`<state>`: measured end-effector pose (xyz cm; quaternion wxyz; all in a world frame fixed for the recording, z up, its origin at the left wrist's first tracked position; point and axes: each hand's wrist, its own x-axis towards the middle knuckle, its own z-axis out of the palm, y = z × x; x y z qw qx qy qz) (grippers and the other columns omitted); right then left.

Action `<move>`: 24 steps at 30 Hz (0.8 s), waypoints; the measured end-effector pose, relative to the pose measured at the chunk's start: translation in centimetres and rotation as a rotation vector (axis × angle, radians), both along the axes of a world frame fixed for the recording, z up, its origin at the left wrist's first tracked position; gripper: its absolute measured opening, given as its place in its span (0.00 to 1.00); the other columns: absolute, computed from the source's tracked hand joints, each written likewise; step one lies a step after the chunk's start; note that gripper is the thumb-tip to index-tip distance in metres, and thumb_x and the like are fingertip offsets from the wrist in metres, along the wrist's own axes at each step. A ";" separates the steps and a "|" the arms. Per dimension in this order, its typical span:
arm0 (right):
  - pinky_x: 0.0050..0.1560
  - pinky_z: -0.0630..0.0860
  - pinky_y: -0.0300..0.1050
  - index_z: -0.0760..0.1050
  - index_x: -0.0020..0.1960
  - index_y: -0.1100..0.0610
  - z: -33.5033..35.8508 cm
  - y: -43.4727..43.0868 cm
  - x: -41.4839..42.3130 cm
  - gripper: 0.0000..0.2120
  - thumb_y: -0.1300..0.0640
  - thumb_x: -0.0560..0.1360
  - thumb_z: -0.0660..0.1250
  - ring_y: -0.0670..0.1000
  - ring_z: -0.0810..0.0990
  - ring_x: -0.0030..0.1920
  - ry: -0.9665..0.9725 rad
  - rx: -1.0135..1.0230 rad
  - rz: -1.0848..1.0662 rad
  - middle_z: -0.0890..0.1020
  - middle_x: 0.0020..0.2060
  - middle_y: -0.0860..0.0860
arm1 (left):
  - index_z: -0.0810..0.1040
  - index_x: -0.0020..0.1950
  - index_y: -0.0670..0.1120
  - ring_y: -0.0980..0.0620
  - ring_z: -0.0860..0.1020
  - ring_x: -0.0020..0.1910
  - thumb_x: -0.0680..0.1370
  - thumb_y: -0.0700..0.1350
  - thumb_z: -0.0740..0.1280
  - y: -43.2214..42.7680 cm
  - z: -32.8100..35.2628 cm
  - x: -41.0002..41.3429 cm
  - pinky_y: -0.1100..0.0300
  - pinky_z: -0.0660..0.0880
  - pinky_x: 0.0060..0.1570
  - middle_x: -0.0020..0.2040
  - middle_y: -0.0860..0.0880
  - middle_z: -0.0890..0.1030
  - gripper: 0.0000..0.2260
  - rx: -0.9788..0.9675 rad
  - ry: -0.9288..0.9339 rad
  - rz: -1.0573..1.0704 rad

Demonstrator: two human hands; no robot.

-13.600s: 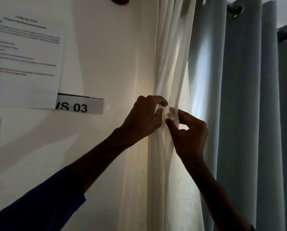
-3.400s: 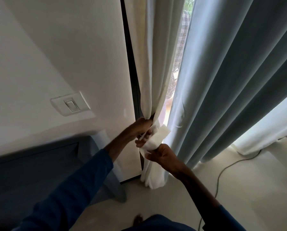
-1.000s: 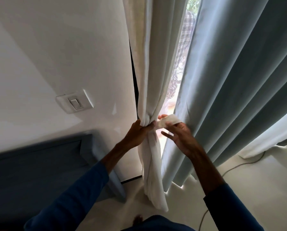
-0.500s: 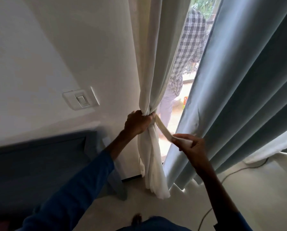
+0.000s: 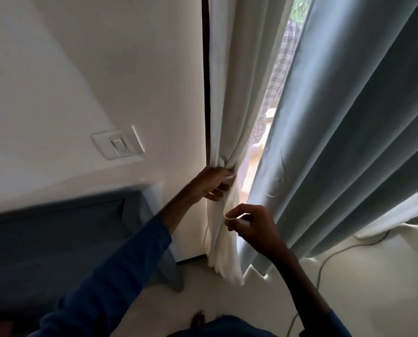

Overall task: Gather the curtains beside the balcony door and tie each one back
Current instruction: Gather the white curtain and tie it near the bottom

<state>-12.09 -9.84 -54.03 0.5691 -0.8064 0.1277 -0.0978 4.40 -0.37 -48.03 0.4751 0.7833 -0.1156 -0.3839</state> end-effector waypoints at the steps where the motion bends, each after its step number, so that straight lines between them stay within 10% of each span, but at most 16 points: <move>1: 0.37 0.76 0.36 0.85 0.44 0.55 -0.1 0.0 0.0 0.04 0.62 0.73 0.77 0.46 0.85 0.33 0.003 0.008 0.001 0.86 0.33 0.49 | 0.80 0.60 0.40 0.44 0.84 0.44 0.79 0.58 0.66 0.0 -0.2 -0.2 0.53 0.81 0.45 0.46 0.43 0.85 0.22 0.005 0.003 -0.018; 20: 0.45 0.85 0.53 0.84 0.44 0.54 6.9 -0.3 3.5 0.05 0.62 0.71 0.78 0.47 0.88 0.42 -0.190 -0.109 -0.007 0.88 0.39 0.48 | 0.77 0.41 0.42 0.50 0.81 0.32 0.80 0.39 0.64 1.8 -1.0 -1.7 0.60 0.80 0.31 0.31 0.48 0.81 0.08 -0.351 0.187 0.137; 24: 0.43 0.81 0.40 0.85 0.44 0.54 6.7 -0.4 4.2 0.05 0.61 0.71 0.78 0.42 0.86 0.39 -0.292 -0.211 -0.140 0.87 0.39 0.45 | 0.80 0.43 0.44 0.49 0.80 0.34 0.79 0.39 0.65 2.5 -1.3 -1.6 0.61 0.80 0.35 0.35 0.46 0.82 0.06 -0.372 0.206 0.174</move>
